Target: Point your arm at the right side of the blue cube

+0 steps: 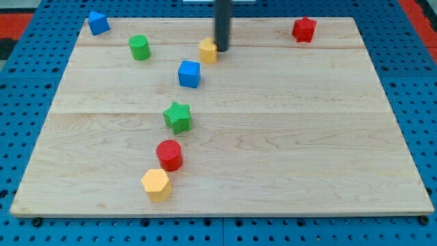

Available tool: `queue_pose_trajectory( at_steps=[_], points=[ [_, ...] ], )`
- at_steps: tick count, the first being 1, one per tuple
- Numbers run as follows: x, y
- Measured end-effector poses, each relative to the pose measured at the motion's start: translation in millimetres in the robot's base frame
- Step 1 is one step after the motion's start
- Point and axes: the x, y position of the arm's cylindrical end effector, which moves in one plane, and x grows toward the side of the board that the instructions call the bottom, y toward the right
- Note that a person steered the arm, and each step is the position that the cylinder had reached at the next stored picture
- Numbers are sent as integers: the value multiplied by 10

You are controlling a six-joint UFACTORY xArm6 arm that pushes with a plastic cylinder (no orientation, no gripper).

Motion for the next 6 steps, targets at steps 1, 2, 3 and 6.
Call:
queue_pose_trajectory(
  at_steps=[1, 2, 3, 6],
  points=[
    [115, 167],
    [148, 517],
    [148, 565],
    [548, 409]
  ],
)
